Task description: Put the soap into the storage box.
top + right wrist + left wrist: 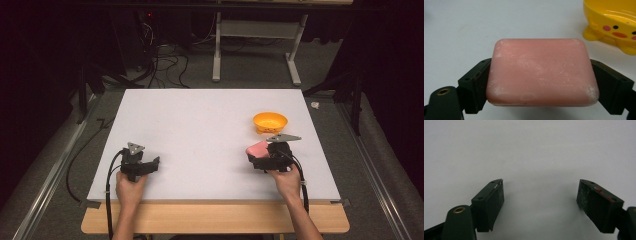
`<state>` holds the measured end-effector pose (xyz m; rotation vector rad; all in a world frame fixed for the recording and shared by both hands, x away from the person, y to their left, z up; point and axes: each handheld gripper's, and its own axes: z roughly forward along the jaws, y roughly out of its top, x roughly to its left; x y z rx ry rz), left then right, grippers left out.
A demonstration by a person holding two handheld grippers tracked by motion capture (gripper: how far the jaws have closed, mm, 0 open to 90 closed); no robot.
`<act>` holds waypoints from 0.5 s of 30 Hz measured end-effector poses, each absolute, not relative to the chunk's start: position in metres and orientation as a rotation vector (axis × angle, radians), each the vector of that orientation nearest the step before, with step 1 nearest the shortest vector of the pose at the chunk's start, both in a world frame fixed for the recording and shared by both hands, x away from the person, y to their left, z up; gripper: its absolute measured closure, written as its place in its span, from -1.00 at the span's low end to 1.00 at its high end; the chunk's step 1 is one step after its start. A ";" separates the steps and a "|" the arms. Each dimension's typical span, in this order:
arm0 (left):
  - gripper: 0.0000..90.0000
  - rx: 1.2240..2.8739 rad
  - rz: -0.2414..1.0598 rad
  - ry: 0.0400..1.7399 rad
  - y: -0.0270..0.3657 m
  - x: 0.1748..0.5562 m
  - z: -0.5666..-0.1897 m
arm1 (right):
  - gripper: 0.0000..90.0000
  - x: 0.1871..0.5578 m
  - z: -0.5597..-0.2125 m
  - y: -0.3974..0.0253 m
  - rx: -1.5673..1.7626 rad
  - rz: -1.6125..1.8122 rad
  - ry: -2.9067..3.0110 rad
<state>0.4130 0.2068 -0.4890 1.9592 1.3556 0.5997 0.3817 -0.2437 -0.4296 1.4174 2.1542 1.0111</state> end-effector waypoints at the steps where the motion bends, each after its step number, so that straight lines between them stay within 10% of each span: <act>1: -0.51 1.959 0.600 1.355 0.207 0.413 -0.489 | -0.69 0.381 -0.429 -0.245 1.422 1.012 2.151; 15: -0.50 1.961 0.602 1.351 0.207 0.413 -0.489 | -0.69 0.380 -0.423 -0.260 1.456 1.021 2.109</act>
